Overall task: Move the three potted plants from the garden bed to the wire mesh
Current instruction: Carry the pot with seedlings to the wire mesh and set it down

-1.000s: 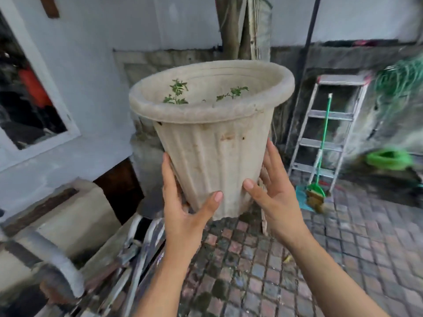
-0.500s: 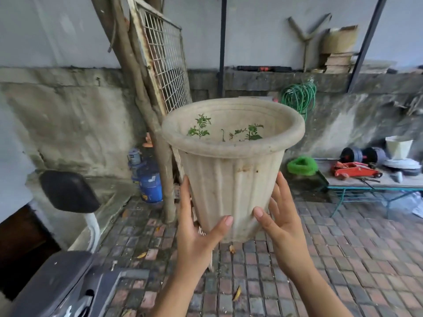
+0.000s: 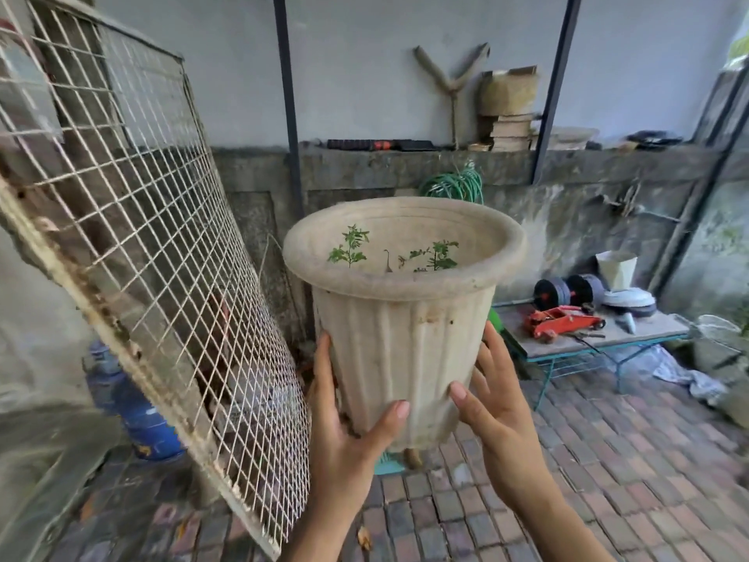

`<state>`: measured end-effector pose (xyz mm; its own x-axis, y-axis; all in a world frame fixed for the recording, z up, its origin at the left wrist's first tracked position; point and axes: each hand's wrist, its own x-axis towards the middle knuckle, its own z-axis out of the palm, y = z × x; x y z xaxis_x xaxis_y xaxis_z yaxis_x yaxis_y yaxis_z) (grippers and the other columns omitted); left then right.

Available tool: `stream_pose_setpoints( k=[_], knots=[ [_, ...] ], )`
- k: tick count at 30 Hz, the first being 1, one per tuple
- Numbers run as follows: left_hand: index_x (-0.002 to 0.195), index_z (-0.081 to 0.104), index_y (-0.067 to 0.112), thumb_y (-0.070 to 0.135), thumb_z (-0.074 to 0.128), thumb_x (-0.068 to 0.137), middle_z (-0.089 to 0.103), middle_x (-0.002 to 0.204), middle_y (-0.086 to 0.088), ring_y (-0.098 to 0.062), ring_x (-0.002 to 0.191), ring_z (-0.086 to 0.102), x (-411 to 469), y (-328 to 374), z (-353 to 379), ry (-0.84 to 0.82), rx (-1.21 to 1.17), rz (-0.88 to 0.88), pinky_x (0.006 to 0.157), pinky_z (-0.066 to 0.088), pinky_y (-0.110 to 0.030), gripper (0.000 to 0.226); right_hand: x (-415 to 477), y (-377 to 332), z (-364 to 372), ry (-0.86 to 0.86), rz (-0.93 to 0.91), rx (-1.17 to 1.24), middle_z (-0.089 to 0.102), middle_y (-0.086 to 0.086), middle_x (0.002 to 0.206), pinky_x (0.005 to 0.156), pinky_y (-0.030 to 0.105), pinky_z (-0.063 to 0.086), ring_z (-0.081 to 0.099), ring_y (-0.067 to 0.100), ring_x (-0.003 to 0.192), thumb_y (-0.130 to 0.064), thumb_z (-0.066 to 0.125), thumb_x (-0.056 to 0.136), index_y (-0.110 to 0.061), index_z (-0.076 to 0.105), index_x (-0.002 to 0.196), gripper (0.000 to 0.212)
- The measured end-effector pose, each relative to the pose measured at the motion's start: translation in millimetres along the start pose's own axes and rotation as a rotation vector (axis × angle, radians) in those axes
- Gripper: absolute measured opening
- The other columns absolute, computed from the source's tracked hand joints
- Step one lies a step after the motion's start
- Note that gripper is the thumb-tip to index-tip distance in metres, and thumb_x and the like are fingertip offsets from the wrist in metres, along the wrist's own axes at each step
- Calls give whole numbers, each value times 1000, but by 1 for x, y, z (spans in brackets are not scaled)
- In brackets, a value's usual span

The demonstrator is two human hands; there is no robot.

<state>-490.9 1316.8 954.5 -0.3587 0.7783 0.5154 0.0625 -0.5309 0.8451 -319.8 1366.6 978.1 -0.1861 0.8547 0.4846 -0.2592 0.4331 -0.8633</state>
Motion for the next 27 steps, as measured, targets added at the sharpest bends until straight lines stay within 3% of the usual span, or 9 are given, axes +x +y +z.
stream_pose_setpoints(
  k=[3, 6, 11, 14, 19, 23, 27],
  knots=[
    [148, 30, 78, 60, 95, 62, 37, 173, 10, -21, 156, 46, 38, -36, 28, 19, -14, 1, 118, 49, -63, 109, 47, 37, -28, -2, 21, 17, 58, -9, 153, 113, 49, 51, 58, 18, 139, -15, 70, 90, -40, 37, 156, 77],
    [149, 32, 76, 66, 95, 62, 39, 172, 10, -20, 156, 46, 72, -76, 60, 63, -34, -2, 118, 49, -63, 109, 100, 76, -62, -29, 41, 55, 57, -9, 154, 115, 48, 47, 56, 18, 140, -26, 75, 85, -39, 39, 154, 79],
    [155, 30, 69, 65, 96, 61, 45, 165, 27, -8, 149, 55, 132, -127, 115, 197, -42, -66, 106, 62, -41, 115, 197, 131, -111, -142, 147, 88, 52, -7, 157, 112, 69, 42, 53, 21, 143, -39, 77, 84, -46, 42, 154, 78],
    [157, 29, 67, 63, 95, 64, 41, 169, 24, -10, 153, 50, 160, -159, 134, 299, 0, -76, 115, 53, -48, 114, 245, 165, -128, -254, 193, 78, 51, -10, 158, 109, 68, 45, 54, 18, 142, -55, 81, 84, -50, 40, 154, 81],
    [153, 34, 70, 58, 99, 58, 46, 169, 14, -16, 149, 55, 191, -210, 142, 493, -4, -134, 107, 61, -34, 116, 305, 222, -128, -410, 237, 91, 49, -11, 159, 115, 68, 38, 49, 21, 146, -55, 76, 89, -50, 47, 149, 67],
    [149, 39, 71, 29, 93, 67, 42, 172, 5, -23, 155, 48, 218, -255, 128, 584, -5, -106, 123, 45, -59, 107, 340, 269, -110, -463, 291, 102, 52, -9, 157, 113, 66, 42, 53, 24, 142, -50, 75, 91, -48, 50, 147, 61],
    [152, 37, 68, 45, 102, 61, 41, 172, 3, -25, 157, 45, 248, -304, 107, 652, -1, -117, 123, 42, -65, 114, 376, 324, -88, -510, 345, 130, 52, -6, 157, 106, 61, 52, 56, 26, 139, -35, 69, 93, -44, 53, 147, 56]
  ],
)
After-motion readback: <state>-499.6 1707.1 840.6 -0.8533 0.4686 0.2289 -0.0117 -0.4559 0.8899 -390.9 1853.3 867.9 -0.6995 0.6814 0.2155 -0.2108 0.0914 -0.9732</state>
